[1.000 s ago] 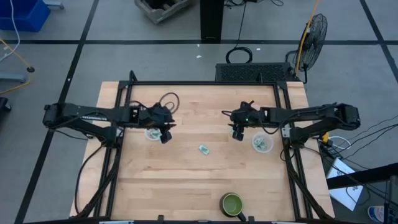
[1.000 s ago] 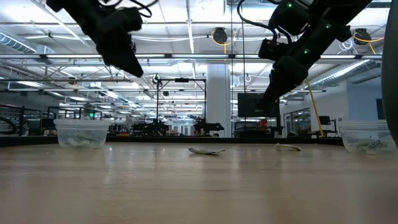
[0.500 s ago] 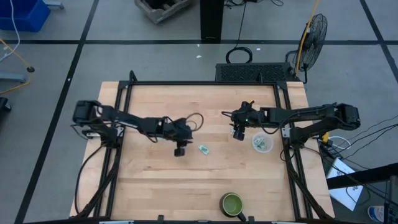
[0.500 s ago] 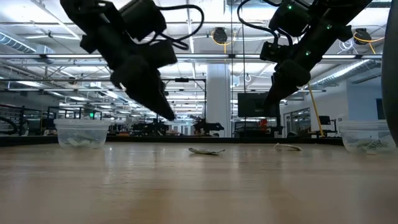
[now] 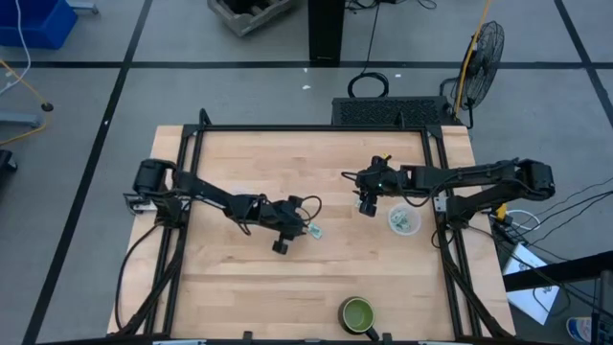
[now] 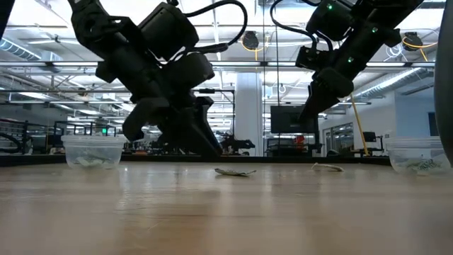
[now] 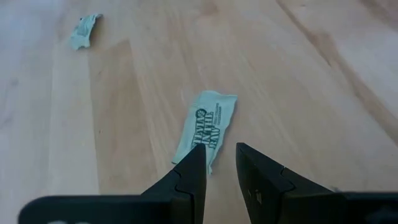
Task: Pick and place Stevia / Truvia into bins
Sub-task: Put the stevia packet into the left transparent container
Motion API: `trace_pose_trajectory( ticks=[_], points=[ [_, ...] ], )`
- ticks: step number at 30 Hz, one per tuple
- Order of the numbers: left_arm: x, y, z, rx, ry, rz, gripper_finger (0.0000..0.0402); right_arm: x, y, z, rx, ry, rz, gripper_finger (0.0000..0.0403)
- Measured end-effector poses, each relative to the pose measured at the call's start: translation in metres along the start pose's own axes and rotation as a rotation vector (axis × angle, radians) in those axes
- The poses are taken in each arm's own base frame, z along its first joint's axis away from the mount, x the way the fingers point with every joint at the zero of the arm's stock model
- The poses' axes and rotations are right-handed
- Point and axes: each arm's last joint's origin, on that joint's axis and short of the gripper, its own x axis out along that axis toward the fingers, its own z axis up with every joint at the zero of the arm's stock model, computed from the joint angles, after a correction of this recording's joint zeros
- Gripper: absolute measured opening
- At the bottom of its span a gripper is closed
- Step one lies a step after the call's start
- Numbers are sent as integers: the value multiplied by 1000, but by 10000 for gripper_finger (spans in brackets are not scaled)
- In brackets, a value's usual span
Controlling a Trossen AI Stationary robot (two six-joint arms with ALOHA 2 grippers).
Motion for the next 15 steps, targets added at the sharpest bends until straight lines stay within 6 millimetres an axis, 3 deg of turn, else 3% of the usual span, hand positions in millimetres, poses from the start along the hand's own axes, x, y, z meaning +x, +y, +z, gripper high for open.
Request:
trace_pose_trajectory(
  ticks=[15],
  points=[
    [22,-2,-14,-9,27,49,95,0,0,7,-15,-76,2,169]
  ],
)
